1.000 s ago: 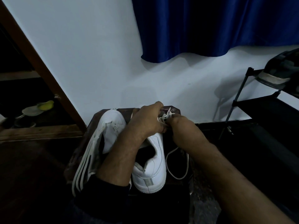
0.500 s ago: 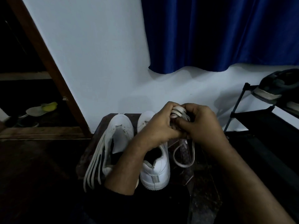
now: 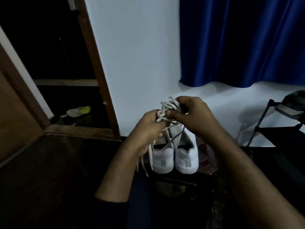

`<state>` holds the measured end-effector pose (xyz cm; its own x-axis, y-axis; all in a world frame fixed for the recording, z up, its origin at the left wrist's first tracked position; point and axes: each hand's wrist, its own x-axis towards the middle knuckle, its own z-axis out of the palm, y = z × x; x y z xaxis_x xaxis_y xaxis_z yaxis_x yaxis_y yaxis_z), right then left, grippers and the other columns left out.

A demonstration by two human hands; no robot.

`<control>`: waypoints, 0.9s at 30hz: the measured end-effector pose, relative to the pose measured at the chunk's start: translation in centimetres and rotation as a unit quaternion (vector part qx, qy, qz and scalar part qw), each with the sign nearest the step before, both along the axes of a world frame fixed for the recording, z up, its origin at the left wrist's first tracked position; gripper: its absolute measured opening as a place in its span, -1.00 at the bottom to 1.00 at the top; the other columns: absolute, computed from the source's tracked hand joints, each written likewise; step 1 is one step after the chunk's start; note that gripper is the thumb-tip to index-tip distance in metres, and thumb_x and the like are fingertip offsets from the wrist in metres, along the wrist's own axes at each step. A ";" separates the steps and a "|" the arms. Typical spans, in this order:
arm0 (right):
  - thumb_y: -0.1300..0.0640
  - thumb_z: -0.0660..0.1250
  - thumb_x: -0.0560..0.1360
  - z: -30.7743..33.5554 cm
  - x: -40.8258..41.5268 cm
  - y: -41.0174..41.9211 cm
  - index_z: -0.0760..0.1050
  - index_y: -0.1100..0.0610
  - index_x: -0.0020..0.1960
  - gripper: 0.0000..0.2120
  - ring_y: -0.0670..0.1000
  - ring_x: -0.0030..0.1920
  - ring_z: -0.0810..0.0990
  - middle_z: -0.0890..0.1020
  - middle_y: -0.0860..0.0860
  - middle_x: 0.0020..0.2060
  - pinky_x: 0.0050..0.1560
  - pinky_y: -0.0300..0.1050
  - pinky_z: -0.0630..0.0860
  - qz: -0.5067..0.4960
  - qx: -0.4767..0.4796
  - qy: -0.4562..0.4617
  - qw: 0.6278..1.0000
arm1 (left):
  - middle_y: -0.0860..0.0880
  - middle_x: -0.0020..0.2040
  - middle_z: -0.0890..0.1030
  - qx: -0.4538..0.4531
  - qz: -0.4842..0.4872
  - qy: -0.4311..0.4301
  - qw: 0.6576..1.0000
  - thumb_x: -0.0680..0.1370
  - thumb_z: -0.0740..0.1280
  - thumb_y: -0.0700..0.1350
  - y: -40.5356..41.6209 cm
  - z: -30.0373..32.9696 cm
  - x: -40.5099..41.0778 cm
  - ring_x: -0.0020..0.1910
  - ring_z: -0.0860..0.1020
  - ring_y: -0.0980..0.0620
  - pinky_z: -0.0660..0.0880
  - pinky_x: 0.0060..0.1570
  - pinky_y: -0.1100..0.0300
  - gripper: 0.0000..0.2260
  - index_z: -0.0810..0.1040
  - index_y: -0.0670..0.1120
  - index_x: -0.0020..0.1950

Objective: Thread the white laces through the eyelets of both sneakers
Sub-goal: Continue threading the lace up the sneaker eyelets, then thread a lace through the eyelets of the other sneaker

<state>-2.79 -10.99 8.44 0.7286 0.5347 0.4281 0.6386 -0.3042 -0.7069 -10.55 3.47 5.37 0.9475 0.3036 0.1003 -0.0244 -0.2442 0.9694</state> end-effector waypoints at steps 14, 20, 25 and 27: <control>-0.03 0.43 0.53 -7.3 -8.6 17.4 0.63 0.07 0.01 -0.82 0.01 -0.16 0.66 0.69 0.00 -0.19 -0.18 -0.16 0.47 0.189 -0.168 0.026 0.967 | 0.03 -0.33 0.44 0.050 0.154 0.141 0.977 0.66 0.34 -0.15 15.0 -5.5 -15.3 -0.52 0.34 0.25 0.26 -0.56 0.33 -0.90 0.65 -0.11 0.10; 0.10 0.41 0.57 -11.7 -11.4 23.9 0.62 0.12 0.07 -0.88 -0.13 -0.48 0.64 0.68 -0.02 -0.39 -0.42 -0.34 0.51 0.276 -0.191 0.114 0.935 | 0.06 -0.36 0.53 0.094 0.262 0.173 0.945 0.60 0.41 -0.20 19.5 -10.1 -19.2 -0.46 0.42 0.28 0.36 -0.35 0.22 -0.89 0.63 -0.13 -0.12; 0.11 0.41 0.57 -14.6 -11.8 26.8 0.61 0.12 0.08 -0.87 -0.14 -0.40 0.66 0.70 0.01 -0.25 -0.28 -0.25 0.61 0.277 -0.208 0.110 0.932 | 0.03 -0.31 0.54 0.137 0.320 0.225 0.910 0.58 0.44 -0.13 21.5 -12.9 -18.3 -0.24 0.53 0.04 0.35 -0.22 0.19 -0.86 0.57 -0.04 -0.17; 0.07 0.41 0.56 -15.3 -11.4 27.9 0.61 0.12 0.10 -0.83 -0.08 -0.31 0.66 0.69 0.00 -0.18 -0.19 -0.20 0.60 0.268 -0.222 0.097 0.932 | -0.03 -0.23 0.58 0.135 0.338 0.239 0.900 0.58 0.43 -0.12 22.0 -13.4 -17.6 -0.14 0.57 -0.02 0.35 -0.17 0.21 -0.94 0.62 -0.06 -0.08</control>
<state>-14.22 16.90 -6.89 0.3459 0.9376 -0.0344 0.6557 -0.2678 -0.7059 -28.15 25.43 -8.04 0.5096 0.8530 -0.1128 0.6228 -0.2753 0.7323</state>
